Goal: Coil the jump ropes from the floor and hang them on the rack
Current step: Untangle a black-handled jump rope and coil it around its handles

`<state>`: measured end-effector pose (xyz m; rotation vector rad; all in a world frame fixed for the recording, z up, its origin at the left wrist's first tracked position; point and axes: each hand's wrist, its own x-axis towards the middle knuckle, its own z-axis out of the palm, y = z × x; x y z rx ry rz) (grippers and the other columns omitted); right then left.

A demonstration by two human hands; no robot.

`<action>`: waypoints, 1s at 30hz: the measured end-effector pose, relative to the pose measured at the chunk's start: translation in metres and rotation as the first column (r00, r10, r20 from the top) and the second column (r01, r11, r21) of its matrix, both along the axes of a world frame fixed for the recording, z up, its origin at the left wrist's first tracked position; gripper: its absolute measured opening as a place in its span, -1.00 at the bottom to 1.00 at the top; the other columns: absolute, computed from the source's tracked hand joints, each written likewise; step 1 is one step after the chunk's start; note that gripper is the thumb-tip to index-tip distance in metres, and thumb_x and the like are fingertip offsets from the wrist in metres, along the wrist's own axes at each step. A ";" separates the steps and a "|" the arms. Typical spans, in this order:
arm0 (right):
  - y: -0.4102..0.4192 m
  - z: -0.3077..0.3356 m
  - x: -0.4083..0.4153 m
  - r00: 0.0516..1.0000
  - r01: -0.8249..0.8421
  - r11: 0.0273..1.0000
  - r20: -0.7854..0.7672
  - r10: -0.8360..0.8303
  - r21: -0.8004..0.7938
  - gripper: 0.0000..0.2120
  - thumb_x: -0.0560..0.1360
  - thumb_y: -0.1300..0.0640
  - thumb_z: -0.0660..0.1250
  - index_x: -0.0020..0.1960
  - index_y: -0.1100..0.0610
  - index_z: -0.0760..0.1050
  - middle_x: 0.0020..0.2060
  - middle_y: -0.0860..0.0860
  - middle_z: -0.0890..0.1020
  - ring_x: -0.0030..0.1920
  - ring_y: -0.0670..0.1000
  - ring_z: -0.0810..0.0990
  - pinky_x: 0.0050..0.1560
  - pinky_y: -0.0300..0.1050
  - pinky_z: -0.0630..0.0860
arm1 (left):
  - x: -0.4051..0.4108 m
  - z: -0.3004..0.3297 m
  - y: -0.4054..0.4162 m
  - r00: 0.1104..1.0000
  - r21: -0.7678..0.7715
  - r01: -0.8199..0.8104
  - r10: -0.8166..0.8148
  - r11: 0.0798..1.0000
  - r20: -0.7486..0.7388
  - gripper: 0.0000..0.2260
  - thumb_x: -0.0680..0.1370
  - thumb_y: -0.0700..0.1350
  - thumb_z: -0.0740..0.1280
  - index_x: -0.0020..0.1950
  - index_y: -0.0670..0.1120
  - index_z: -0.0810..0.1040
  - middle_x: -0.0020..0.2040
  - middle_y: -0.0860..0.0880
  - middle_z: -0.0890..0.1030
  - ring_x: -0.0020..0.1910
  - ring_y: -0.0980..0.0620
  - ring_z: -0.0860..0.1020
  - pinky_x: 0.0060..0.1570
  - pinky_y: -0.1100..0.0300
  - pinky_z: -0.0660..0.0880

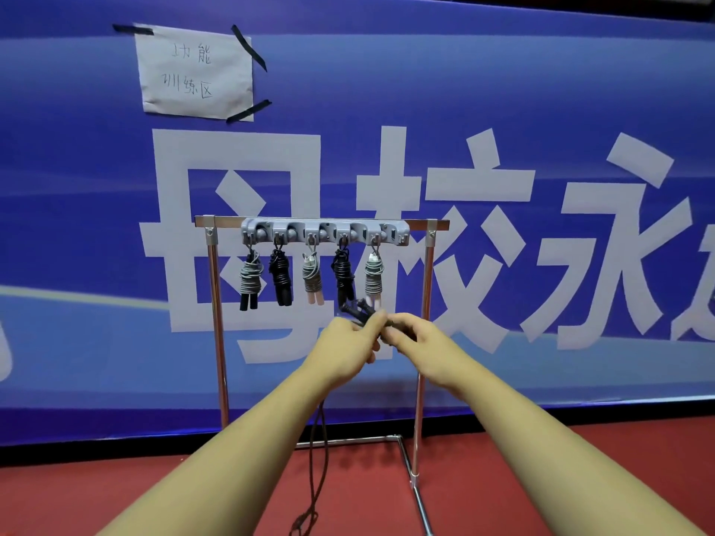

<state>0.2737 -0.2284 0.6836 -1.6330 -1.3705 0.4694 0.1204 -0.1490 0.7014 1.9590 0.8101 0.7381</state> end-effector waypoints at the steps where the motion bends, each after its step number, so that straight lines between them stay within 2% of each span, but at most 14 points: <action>1: 0.000 0.001 -0.001 0.999 0.003 1.000 0.039 -0.004 0.016 -0.75 0.65 -0.03 0.32 0.31 -0.08 0.54 0.06 -0.18 0.68 0.08 -0.16 0.62 0.17 -0.18 0.52 | 0.000 0.001 0.000 1.000 -0.031 0.005 -0.005 0.999 0.026 -0.43 0.65 0.27 0.17 -0.06 -0.20 0.67 -0.32 -0.05 0.63 -0.52 0.13 0.41 -0.44 0.29 0.36; 3: -0.002 0.002 -0.003 0.994 0.015 0.999 0.105 -0.021 0.052 -0.73 0.59 -0.03 0.42 0.28 -0.12 0.55 0.01 -0.17 0.69 0.02 -0.18 0.63 0.12 -0.19 0.54 | -0.004 0.002 -0.001 0.998 -0.132 0.012 -0.003 0.991 0.069 -0.41 0.66 0.28 0.14 -0.07 -0.21 0.66 -0.37 -0.04 0.57 -0.57 0.14 0.36 -0.54 0.34 0.29; 6: -0.005 0.001 -0.005 0.996 0.034 0.993 0.083 -0.043 0.110 -0.71 0.49 -0.06 0.53 0.16 -0.21 0.56 -0.01 -0.15 0.69 -0.01 -0.14 0.63 0.08 -0.16 0.57 | -0.005 0.003 -0.002 0.997 -0.194 0.028 -0.013 0.981 0.077 -0.44 0.65 0.29 0.14 -0.10 -0.15 0.65 -0.40 -0.04 0.55 -0.54 0.10 0.36 -0.53 0.33 0.28; 10: -0.007 0.002 -0.005 0.997 0.063 0.993 -0.045 -0.058 0.098 -0.58 0.36 -0.02 0.64 0.13 -0.08 0.54 0.03 -0.04 0.67 -0.01 -0.05 0.68 0.08 -0.04 0.64 | -0.005 0.003 -0.003 0.998 -0.154 0.063 -0.059 0.986 0.033 -0.48 0.69 0.20 0.14 -0.24 -0.14 0.59 -0.45 0.01 0.51 -0.52 0.10 0.38 -0.46 0.31 0.31; 12: -0.009 0.004 -0.006 0.968 -0.039 0.998 -0.248 0.048 0.043 -0.54 0.41 0.09 0.62 0.22 0.03 0.50 0.09 0.08 0.66 -0.02 0.01 0.70 0.03 -0.01 0.68 | -0.007 0.003 -0.003 0.995 -0.135 0.101 -0.097 0.986 0.033 -0.50 0.69 0.18 0.15 -0.28 -0.10 0.56 -0.46 0.03 0.51 -0.50 0.09 0.37 -0.43 0.29 0.32; 14: -0.012 0.006 -0.007 0.908 -0.169 0.985 -0.392 0.150 -0.014 -0.55 0.51 0.14 0.53 0.33 0.08 0.46 0.05 0.12 0.68 0.02 0.03 0.71 0.04 0.01 0.67 | -0.008 0.002 -0.004 0.991 -0.109 0.133 -0.130 0.985 0.036 -0.50 0.69 0.18 0.15 -0.27 -0.10 0.57 -0.46 0.04 0.53 -0.50 0.09 0.36 -0.41 0.25 0.31; 16: -0.015 0.006 -0.008 0.874 -0.274 0.960 -0.430 0.226 -0.052 -0.64 0.58 0.12 0.44 0.35 0.13 0.50 0.02 0.10 0.65 0.11 0.06 0.70 0.05 0.03 0.65 | -0.007 0.002 -0.006 0.992 -0.060 0.127 -0.126 0.990 0.011 -0.46 0.69 0.21 0.14 -0.30 -0.11 0.57 -0.53 0.07 0.48 -0.54 0.12 0.35 -0.43 0.26 0.30; 19: -0.018 0.005 -0.013 0.828 -0.315 0.948 -0.503 0.247 -0.052 -0.67 0.62 0.10 0.38 0.37 0.13 0.52 0.16 0.10 0.64 0.16 0.17 0.70 -0.05 0.01 0.69 | -0.004 0.001 -0.005 0.993 -0.029 0.122 -0.121 0.992 0.013 -0.44 0.67 0.25 0.15 -0.31 -0.12 0.56 -0.55 0.07 0.44 -0.55 0.12 0.35 -0.44 0.26 0.31; 20: -0.019 0.005 -0.015 0.828 -0.311 0.949 -0.504 0.244 -0.051 -0.67 0.63 0.08 0.37 0.37 0.10 0.50 0.19 0.10 0.64 0.09 0.19 0.73 -0.17 -0.07 0.69 | -0.004 0.002 -0.005 0.991 -0.043 0.130 -0.129 0.991 0.031 -0.46 0.67 0.24 0.15 -0.30 -0.13 0.54 -0.54 0.07 0.45 -0.54 0.11 0.35 -0.44 0.27 0.32; 22: -0.020 0.007 -0.018 0.871 -0.281 0.957 -0.435 0.227 -0.063 -0.71 0.64 0.02 0.34 0.32 0.09 0.49 0.16 0.14 0.67 -0.22 0.12 0.74 -0.40 -0.20 0.56 | -0.003 0.001 -0.003 0.988 -0.057 0.150 -0.147 0.987 0.054 -0.47 0.67 0.23 0.16 -0.29 -0.13 0.52 -0.50 0.03 0.46 -0.52 0.08 0.35 -0.43 0.24 0.31; 24: -0.019 0.008 -0.018 0.926 -0.248 0.966 -0.310 0.213 -0.077 -0.79 0.65 -0.03 0.32 0.16 0.09 0.48 -0.08 0.16 0.72 -0.51 0.00 0.53 -0.51 -0.21 0.39 | -0.003 0.001 -0.003 0.987 -0.059 0.156 -0.153 0.986 0.046 -0.48 0.68 0.22 0.15 -0.29 -0.12 0.52 -0.52 0.04 0.44 -0.53 0.08 0.35 -0.43 0.23 0.30; 26: -0.018 0.008 -0.017 0.954 -0.217 0.973 -0.225 0.196 -0.073 -0.81 0.65 -0.07 0.31 0.07 0.05 0.48 -0.36 0.09 0.59 -0.58 -0.03 0.35 -0.52 -0.20 0.28 | -0.004 0.002 -0.004 0.986 -0.049 0.160 -0.158 0.986 0.047 -0.47 0.69 0.20 0.13 -0.29 -0.13 0.51 -0.56 0.09 0.41 -0.55 0.11 0.31 -0.47 0.28 0.27; 28: -0.020 0.010 -0.019 0.965 -0.202 0.978 -0.181 0.189 -0.053 -0.82 0.65 -0.10 0.30 0.07 0.01 0.48 -0.42 -0.01 0.51 -0.56 -0.04 0.30 -0.51 -0.19 0.26 | -0.007 0.003 -0.004 0.982 -0.032 0.186 -0.184 0.982 0.045 -0.46 0.70 0.20 0.12 -0.27 -0.15 0.51 -0.57 0.10 0.40 -0.55 0.12 0.29 -0.47 0.30 0.25; 30: -0.022 0.010 -0.022 0.958 -0.209 0.978 -0.204 0.201 -0.021 -0.78 0.67 -0.10 0.25 0.08 0.06 0.44 -0.43 -0.13 0.51 -0.56 -0.09 0.29 -0.52 -0.21 0.24 | -0.008 0.003 -0.004 0.975 -0.039 0.222 -0.221 0.974 0.029 -0.47 0.70 0.20 0.13 -0.28 -0.14 0.50 -0.55 0.11 0.42 -0.53 0.11 0.28 -0.45 0.29 0.24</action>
